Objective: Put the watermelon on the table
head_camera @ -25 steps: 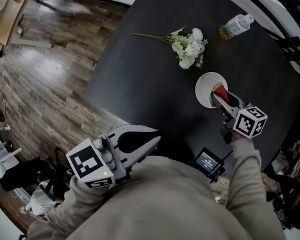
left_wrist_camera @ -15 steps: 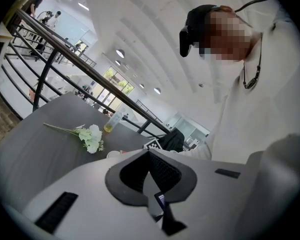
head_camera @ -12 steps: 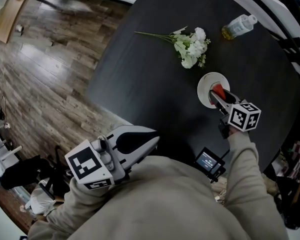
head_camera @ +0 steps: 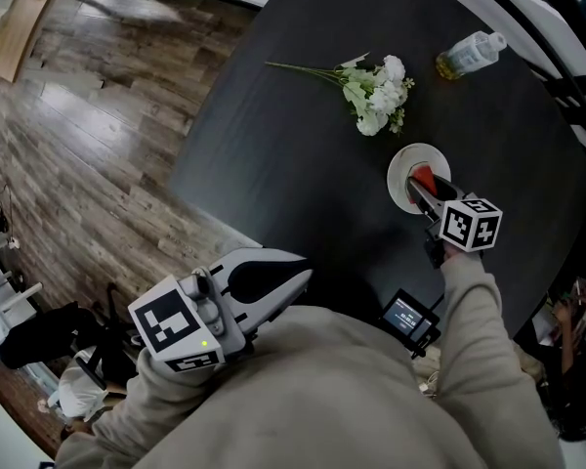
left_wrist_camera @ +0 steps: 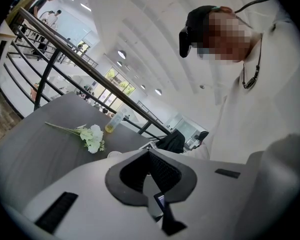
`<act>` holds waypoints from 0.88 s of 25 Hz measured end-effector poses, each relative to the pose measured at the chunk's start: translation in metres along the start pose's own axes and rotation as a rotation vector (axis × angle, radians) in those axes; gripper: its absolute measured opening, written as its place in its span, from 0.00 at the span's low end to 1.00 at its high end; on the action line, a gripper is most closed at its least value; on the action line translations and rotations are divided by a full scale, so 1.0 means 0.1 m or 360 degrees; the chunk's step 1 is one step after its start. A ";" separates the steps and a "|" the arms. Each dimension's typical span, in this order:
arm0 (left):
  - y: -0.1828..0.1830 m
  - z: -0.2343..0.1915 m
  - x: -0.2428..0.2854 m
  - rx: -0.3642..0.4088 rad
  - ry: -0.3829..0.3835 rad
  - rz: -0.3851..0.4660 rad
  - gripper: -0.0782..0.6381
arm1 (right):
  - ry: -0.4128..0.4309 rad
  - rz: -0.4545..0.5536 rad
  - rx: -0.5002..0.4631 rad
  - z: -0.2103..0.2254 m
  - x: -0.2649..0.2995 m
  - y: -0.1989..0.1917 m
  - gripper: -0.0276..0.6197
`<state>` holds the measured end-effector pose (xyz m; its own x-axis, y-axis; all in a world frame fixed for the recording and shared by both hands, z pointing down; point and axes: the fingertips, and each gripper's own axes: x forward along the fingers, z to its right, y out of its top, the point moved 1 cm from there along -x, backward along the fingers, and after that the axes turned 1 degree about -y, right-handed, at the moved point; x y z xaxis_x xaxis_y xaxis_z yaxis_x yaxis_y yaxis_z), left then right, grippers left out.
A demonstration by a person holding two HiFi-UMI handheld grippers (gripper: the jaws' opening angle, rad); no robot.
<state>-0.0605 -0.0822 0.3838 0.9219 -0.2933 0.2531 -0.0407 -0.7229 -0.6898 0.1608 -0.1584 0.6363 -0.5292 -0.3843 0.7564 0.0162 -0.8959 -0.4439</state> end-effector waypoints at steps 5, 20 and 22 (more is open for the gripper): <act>-0.01 -0.01 0.00 -0.0002 0.0004 0.0004 0.11 | -0.0068 -0.0066 -0.0151 0.02 0.05 -0.06 0.34; -0.04 -0.04 -0.02 -0.0057 0.0008 0.0044 0.11 | -0.0143 -0.0115 -0.0344 -0.03 0.13 -0.05 0.34; -0.05 -0.03 -0.01 -0.0054 0.0002 0.0040 0.11 | -0.0143 -0.0118 -0.0342 -0.02 0.14 -0.04 0.34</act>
<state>-0.0621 -0.0806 0.3889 0.9199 -0.3125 0.2370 -0.0768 -0.7362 -0.6724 0.1513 -0.1596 0.6477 -0.4448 -0.3459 0.8261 -0.2059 -0.8582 -0.4702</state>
